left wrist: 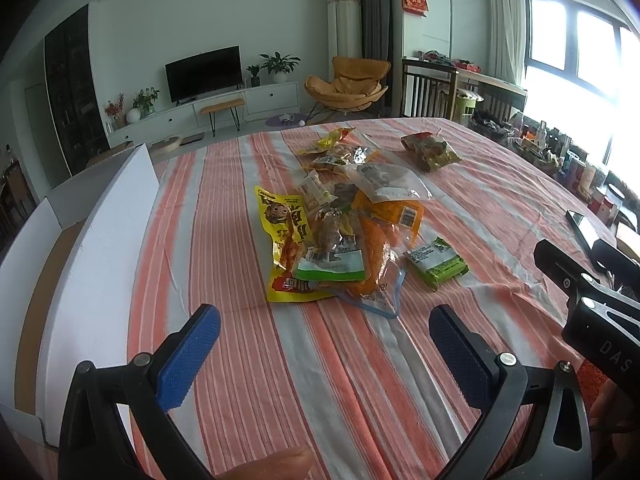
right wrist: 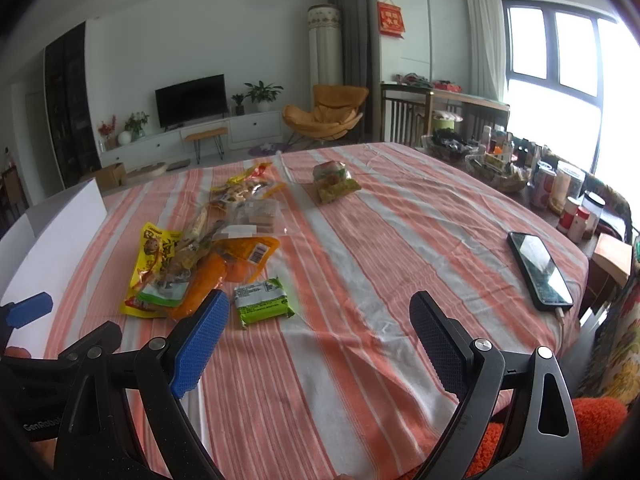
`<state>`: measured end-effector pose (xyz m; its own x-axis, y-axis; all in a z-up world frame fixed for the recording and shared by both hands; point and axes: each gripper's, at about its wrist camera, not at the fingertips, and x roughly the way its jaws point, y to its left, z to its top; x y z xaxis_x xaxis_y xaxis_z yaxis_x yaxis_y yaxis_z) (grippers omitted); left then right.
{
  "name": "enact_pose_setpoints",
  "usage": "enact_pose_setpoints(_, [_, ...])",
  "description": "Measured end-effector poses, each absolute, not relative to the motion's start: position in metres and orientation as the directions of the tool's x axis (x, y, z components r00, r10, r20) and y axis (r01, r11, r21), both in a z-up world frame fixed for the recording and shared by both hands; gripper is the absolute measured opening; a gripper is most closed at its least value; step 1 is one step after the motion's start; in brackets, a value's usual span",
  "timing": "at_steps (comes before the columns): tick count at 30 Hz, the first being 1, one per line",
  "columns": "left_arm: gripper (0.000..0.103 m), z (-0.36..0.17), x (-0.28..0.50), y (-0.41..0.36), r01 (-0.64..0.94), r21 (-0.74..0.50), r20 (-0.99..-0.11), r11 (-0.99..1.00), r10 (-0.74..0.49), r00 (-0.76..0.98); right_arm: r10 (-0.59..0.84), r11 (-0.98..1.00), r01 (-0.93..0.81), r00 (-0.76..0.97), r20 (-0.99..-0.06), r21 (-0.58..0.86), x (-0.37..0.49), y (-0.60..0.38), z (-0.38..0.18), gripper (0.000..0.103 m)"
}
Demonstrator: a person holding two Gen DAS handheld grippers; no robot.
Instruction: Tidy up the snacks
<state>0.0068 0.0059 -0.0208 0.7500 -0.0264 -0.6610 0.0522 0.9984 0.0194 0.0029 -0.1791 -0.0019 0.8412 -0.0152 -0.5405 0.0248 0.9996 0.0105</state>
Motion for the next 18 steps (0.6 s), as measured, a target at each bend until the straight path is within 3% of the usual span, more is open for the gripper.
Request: enact_pose_setpoints(18, [0.103, -0.0263, 0.0099, 0.0073, 0.058, 0.018, -0.684, 0.998, -0.03, 0.729, -0.013, 1.0, 0.025, 0.84, -0.542, 0.014, 0.0036, -0.18, -0.0028, 0.094])
